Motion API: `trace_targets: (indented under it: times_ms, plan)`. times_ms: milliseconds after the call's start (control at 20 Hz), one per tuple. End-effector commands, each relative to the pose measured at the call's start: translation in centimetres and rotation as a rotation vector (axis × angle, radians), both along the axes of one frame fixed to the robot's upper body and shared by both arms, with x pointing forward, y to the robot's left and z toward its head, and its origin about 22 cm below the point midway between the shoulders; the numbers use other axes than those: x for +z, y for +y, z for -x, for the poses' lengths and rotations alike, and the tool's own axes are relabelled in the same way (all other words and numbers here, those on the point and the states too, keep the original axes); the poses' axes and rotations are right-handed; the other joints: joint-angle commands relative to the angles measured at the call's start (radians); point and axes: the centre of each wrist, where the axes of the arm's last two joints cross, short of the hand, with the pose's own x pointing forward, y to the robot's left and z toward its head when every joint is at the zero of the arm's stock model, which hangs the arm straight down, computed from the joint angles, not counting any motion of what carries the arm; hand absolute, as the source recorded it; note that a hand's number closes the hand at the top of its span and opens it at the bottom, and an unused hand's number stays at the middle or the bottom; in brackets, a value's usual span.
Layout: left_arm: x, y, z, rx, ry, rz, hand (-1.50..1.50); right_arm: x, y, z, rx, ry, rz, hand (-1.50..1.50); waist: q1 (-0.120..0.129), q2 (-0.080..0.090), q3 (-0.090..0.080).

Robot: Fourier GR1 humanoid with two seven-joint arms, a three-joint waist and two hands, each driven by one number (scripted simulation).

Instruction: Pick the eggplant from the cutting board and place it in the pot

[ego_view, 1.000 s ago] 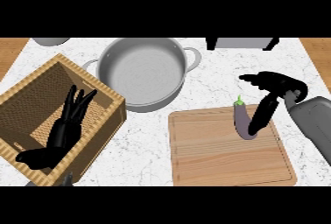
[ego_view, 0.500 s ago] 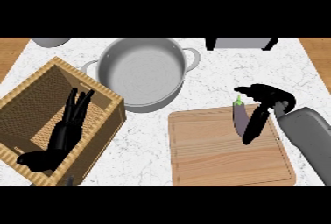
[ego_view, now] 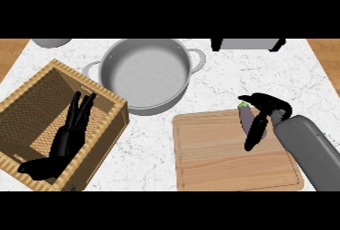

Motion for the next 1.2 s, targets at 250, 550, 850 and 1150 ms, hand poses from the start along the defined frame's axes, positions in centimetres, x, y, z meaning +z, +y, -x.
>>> trace_targets:
  times_ms: [250,550,850,1150]
  plan:
    - [-1.5,0.4,-0.9,-0.014,0.034,0.026,0.00,-0.4,1.3,-0.6,0.076,-0.105,0.048,1.50,-0.003,0.005,-0.004]
    - [-2.6,-0.9,0.0,-0.032,0.041,0.006,0.00,-1.1,-0.2,-1.0,0.091,-0.208,0.043,1.50,-0.001,0.005,-0.004]
    - [-0.6,-1.9,-0.6,-0.032,0.040,0.028,0.00,-2.8,1.4,-0.9,0.107,-0.254,0.049,1.50,-0.001,0.005,-0.004]
    - [0.2,-2.9,-0.9,-0.135,-0.005,0.029,0.00,2.8,20.5,0.8,0.218,-0.564,0.073,1.50,0.155,0.026,-0.007]
